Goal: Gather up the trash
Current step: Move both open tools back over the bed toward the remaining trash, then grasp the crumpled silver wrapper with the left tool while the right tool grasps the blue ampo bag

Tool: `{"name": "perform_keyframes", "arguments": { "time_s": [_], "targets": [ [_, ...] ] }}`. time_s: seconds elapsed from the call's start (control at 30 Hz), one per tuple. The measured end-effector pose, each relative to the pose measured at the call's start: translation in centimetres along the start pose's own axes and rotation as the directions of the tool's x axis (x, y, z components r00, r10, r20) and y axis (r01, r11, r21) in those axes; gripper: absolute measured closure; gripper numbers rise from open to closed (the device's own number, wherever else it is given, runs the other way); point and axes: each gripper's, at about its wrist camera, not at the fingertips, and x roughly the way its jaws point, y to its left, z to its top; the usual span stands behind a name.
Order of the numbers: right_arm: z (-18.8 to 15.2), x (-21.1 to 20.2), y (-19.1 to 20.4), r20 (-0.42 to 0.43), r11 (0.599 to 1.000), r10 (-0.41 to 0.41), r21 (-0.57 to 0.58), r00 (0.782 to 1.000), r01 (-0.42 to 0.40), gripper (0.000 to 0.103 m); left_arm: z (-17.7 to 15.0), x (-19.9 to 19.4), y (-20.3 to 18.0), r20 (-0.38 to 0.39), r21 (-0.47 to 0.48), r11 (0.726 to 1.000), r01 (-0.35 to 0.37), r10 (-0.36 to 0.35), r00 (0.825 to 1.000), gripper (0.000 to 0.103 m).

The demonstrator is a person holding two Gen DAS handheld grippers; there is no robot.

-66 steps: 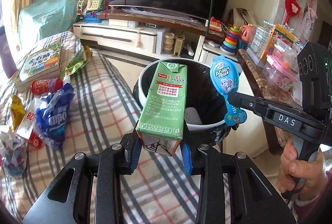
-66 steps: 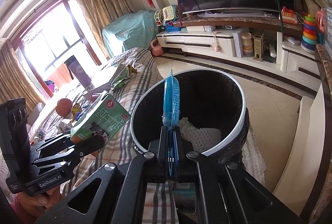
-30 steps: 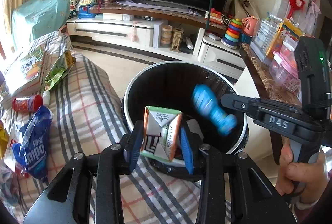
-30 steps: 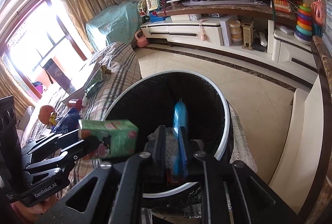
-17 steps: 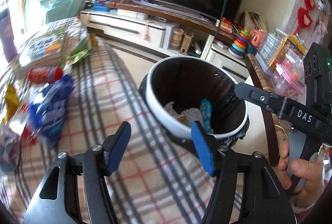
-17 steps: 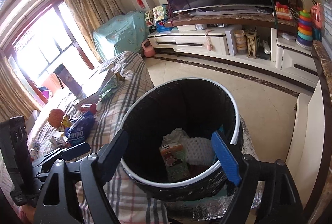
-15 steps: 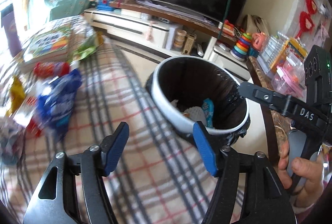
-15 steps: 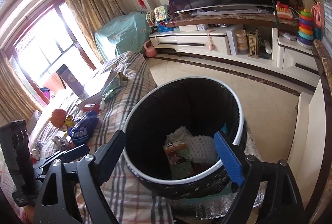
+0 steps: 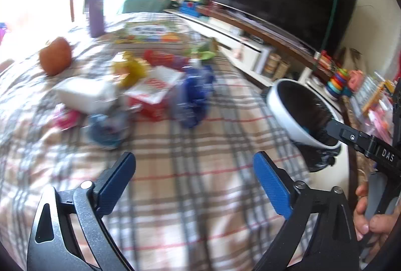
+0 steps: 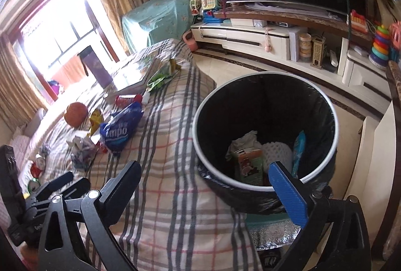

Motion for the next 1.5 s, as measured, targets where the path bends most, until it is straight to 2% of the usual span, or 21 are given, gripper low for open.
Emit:
{"name": "perform_keyframes", "arguments": {
  "time_s": [0.13,0.3,0.4,0.5,0.57,0.63,0.87,0.97,1.03,1.13,1.27,1.33,1.43,1.5],
  "targets": [
    [-0.8,0.9,2.1,-0.018,0.998,0.042,-0.048,0.999,-0.043,0.001,-0.8,-1.3,2.5,0.017,-0.024,0.997,-0.076,0.076,0.997,0.004],
    [-1.4,1.4,4.1,0.014,0.993,0.109,-0.051,0.994,-0.108,0.001,-1.5,-3.2,5.0,0.079,-0.049,0.989,-0.138,0.141,0.987,0.004],
    [-1.6,1.8,5.6,0.014,0.991,0.105,-0.086,0.994,-0.104,0.001,-1.9,-4.0,6.4,0.114,-0.071,0.988,-0.135,0.142,0.983,0.004],
    [-1.8,2.1,7.3,-0.004,0.984,0.108,-0.140,0.994,-0.108,0.001,-2.0,-3.6,7.8,0.057,-0.085,0.985,-0.150,0.155,0.986,0.004],
    [-1.9,2.2,8.0,0.000,0.981,0.126,-0.151,0.992,-0.124,0.001,-2.1,-3.2,8.3,0.054,-0.080,0.980,-0.183,0.188,0.981,0.004],
    [-1.9,2.4,8.9,0.010,0.980,0.108,-0.167,0.994,-0.105,0.001,-2.1,-2.8,8.9,0.040,-0.071,0.971,-0.226,0.230,0.972,0.004],
    [-1.7,4.3,11.2,0.052,0.976,0.061,-0.214,0.997,-0.049,0.001,-1.9,-1.6,10.1,0.029,-0.080,0.968,-0.239,0.242,0.970,0.004],
    [-1.3,5.3,11.1,0.038,0.976,0.154,-0.160,0.987,-0.146,0.001,-1.6,-0.9,10.2,0.031,-0.087,0.969,-0.231,0.235,0.972,0.004],
    [-0.9,6.3,11.0,0.016,0.980,0.168,-0.107,0.986,-0.165,0.001,-1.3,-0.6,10.2,0.031,-0.082,0.970,-0.230,0.233,0.972,0.004],
    [-0.4,7.6,11.4,-0.010,0.987,0.111,-0.112,0.994,-0.111,0.001,-0.7,-0.1,10.2,0.035,-0.078,0.975,-0.207,0.210,0.977,0.004],
    [0.3,8.4,11.7,0.001,0.981,0.158,-0.111,0.987,-0.157,0.002,0.2,0.6,10.1,0.039,-0.077,0.982,-0.170,0.173,0.984,0.004],
    [0.6,8.9,12.0,0.003,0.980,0.156,-0.121,0.988,-0.155,0.003,0.7,1.0,10.1,0.038,-0.075,0.984,-0.159,0.162,0.986,0.004],
    [0.9,10.3,12.2,-0.018,0.978,0.169,-0.122,0.985,-0.170,0.010,1.3,2.0,9.9,0.036,-0.065,0.988,-0.139,0.141,0.989,0.004],
    [1.1,11.6,12.2,-0.048,0.978,0.172,-0.113,0.984,-0.177,0.024,1.7,2.6,9.7,0.034,-0.053,0.990,-0.129,0.131,0.991,0.004]
  ]
}}
